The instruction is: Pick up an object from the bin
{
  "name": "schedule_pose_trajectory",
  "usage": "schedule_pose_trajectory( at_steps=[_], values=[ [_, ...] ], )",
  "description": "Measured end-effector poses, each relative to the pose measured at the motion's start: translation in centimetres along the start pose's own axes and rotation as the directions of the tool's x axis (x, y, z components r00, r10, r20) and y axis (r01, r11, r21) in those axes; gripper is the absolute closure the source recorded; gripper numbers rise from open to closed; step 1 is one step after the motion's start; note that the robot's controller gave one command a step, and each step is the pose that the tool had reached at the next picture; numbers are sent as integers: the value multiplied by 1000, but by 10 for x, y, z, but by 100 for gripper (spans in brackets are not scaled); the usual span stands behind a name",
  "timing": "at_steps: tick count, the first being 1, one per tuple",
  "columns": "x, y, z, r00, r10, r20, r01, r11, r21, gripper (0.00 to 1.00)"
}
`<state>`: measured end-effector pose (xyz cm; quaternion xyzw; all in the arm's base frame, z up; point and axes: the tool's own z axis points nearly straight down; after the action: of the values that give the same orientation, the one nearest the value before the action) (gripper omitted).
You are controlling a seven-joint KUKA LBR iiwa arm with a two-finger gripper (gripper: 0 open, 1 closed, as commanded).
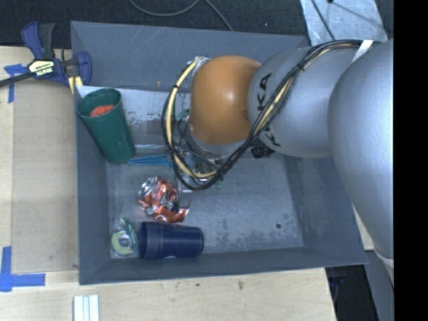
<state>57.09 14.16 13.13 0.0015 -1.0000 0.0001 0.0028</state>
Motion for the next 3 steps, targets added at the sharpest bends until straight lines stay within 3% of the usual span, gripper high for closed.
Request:
schedule_pose_trajectory(
  at_steps=[1,2,3],
  values=[
    [-2,-1,-5,1000,3,8,-3,1000,-1,0],
    [8,-3,27,997,80,9,-80,997,-2,0],
    [18,-1,31,994,112,3,-111,994,-1,0]
  ],
)
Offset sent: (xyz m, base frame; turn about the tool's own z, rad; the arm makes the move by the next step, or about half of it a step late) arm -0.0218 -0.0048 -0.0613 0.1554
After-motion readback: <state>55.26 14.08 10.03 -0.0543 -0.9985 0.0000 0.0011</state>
